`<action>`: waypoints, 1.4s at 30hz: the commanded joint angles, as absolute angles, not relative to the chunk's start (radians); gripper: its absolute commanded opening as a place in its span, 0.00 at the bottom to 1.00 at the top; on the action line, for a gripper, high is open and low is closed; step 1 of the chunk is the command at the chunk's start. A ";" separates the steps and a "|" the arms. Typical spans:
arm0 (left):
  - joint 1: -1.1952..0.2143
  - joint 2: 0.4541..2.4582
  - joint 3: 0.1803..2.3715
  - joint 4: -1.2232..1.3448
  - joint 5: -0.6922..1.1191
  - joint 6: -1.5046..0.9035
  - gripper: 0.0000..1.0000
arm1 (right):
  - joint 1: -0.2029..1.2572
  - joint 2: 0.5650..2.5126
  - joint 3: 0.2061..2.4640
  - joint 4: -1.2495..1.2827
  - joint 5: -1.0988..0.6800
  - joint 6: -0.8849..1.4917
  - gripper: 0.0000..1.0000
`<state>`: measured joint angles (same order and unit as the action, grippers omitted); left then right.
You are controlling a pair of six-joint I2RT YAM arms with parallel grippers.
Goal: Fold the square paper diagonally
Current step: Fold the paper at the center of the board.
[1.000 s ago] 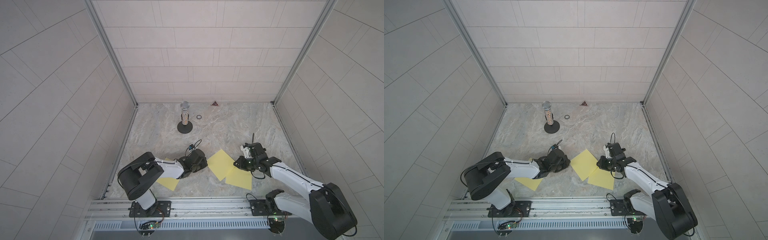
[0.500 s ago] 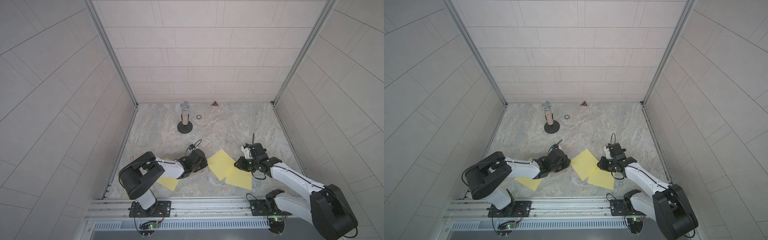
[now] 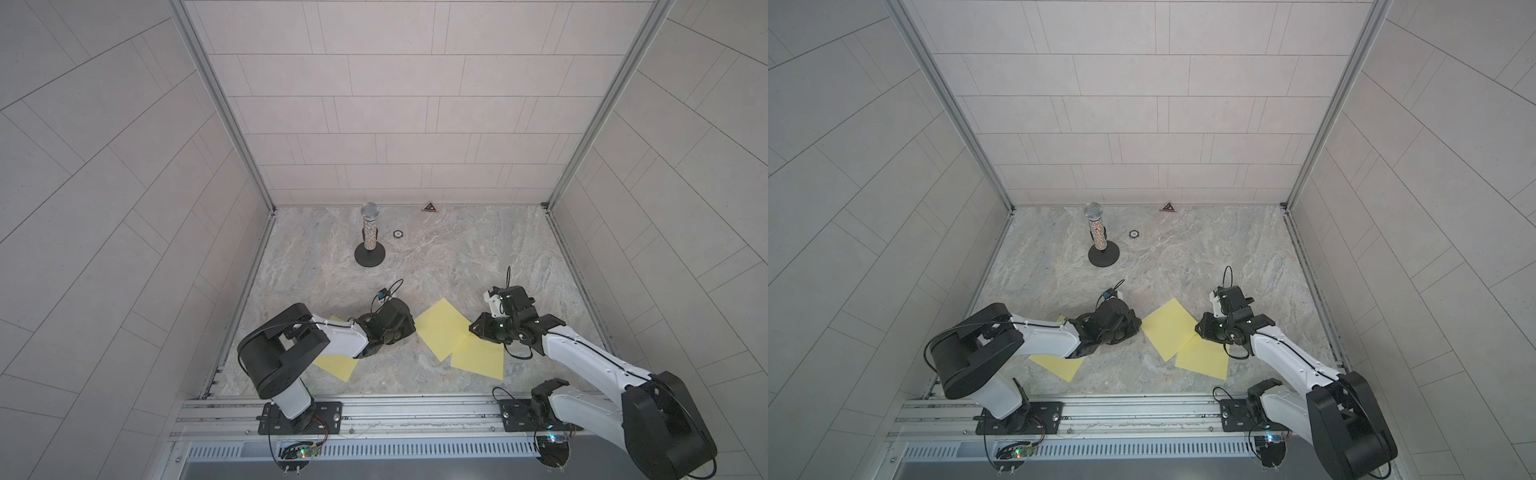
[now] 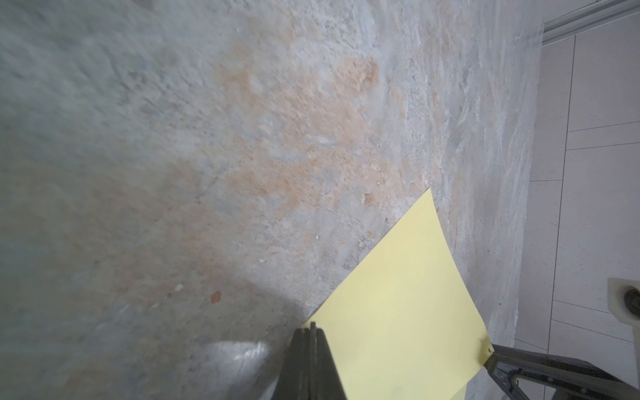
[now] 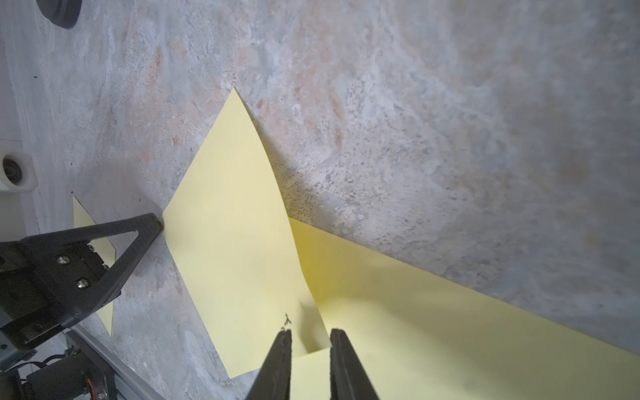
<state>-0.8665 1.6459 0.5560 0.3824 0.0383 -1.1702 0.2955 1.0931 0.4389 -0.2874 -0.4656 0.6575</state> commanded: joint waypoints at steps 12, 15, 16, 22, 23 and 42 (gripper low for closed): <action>-0.865 1.716 0.497 0.171 0.025 -1.154 0.00 | 0.282 1.138 0.454 -0.213 -0.483 0.699 0.22; -0.865 1.718 0.499 0.172 0.026 -1.154 0.00 | 0.279 1.148 0.455 -0.192 -0.482 0.715 0.22; -0.865 1.718 0.498 0.171 0.026 -1.154 0.00 | 0.279 1.155 0.455 -0.191 -0.482 0.718 0.22; -0.865 1.719 0.497 0.172 0.028 -1.154 0.00 | 0.266 1.183 0.454 -0.189 -0.480 0.716 0.20; -0.866 1.720 0.497 0.172 0.026 -1.154 0.00 | 0.262 1.185 0.456 -0.189 -0.480 0.716 0.20; -0.866 1.718 0.495 0.178 0.030 -1.151 0.00 | 0.239 1.146 0.442 -0.197 -0.531 0.710 0.00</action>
<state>-0.8665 1.6505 0.5537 0.3958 0.0387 -1.1702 0.2409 1.1793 0.4408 -0.1844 -0.5140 0.7143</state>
